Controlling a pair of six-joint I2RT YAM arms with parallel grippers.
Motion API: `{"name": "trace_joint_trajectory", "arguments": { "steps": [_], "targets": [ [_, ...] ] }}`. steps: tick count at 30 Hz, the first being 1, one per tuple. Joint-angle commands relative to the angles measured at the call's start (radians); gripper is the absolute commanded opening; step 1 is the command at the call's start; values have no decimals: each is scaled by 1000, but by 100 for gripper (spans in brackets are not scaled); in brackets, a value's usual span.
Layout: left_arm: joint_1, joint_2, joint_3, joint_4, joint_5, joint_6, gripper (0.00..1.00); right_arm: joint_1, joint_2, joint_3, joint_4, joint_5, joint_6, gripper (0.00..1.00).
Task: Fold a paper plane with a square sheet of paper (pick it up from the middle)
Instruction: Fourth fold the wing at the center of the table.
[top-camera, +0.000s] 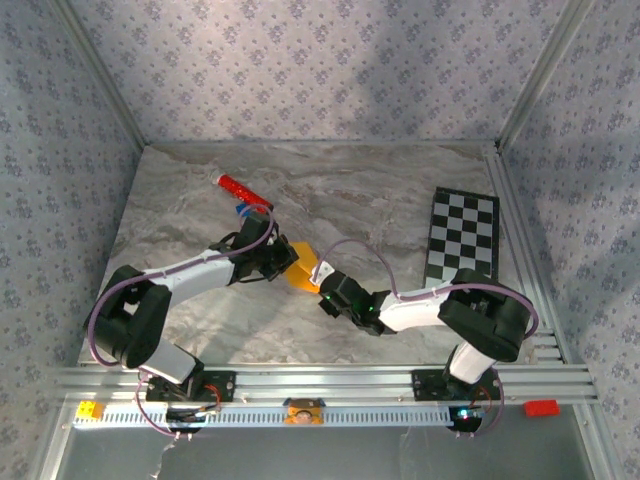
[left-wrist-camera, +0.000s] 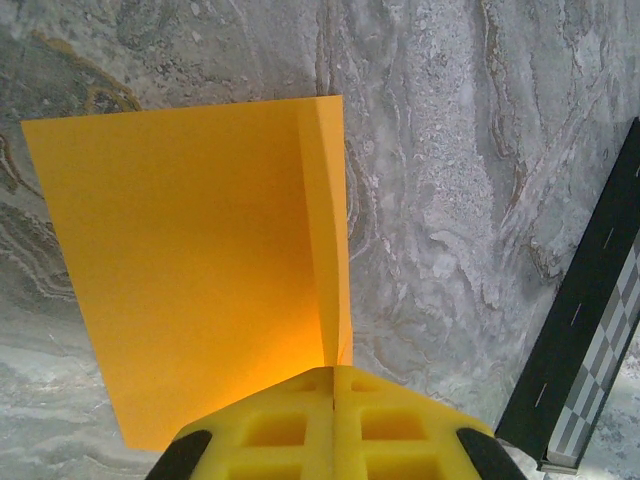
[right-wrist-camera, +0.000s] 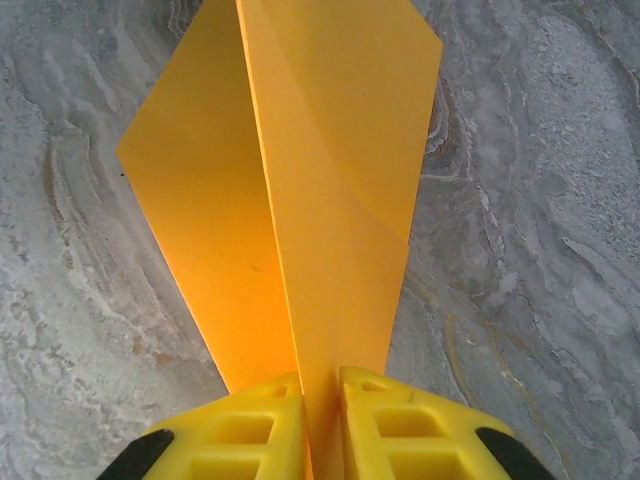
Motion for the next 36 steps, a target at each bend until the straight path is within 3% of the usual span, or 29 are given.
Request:
{"name": "trace_joint_trajectory", "arguments": {
  "steps": [1, 10, 14, 20, 23, 32, 36],
  "targets": [
    [6, -8, 27, -15, 13, 5, 2, -5, 7, 15, -12, -1, 14, 15],
    [9, -8, 27, -15, 11, 4, 3, -14, 11, 21, -19, -25, 34, 5],
    [12, -18, 22, -21, 1, 5, 10, -28, 12, 30, -40, -62, 75, 0],
    [25, -73, 18, -86, -61, 22, 43, -69, -2, 29, -50, -190, 157, 0],
    [28, -116, 9, -119, -102, 25, 49, -99, 1, 29, -49, -269, 204, 0],
    [34, -169, -26, -126, -127, 11, 51, -147, 29, 48, -58, -391, 297, 0],
    [34, -161, -26, -116, -115, 10, 46, -171, 46, 66, -79, -442, 347, 0]
  ]
}}
